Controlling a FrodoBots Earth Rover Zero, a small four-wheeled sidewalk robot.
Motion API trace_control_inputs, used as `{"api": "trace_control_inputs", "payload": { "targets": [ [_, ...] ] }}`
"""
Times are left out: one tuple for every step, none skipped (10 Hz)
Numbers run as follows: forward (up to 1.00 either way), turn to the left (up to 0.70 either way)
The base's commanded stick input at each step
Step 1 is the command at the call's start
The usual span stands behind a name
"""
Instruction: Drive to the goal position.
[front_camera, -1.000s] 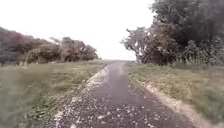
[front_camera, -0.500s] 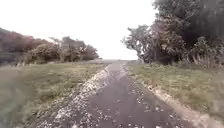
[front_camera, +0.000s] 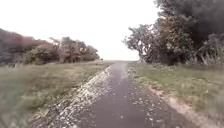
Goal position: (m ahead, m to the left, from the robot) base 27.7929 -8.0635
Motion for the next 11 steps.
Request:
{"api": "trace_control_inputs", "payload": {
  "targets": [
    [1.0, 0.0],
    [1.0, 0.0],
    [1.0, 0.0],
    [1.0, 0.0],
    [1.0, 0.0],
    [1.0, 0.0],
    [1.0, 0.0],
    [1.0, 0.0],
    [1.0, 0.0],
    [1.0, 0.0],
    [1.0, 0.0]
  ]
}}
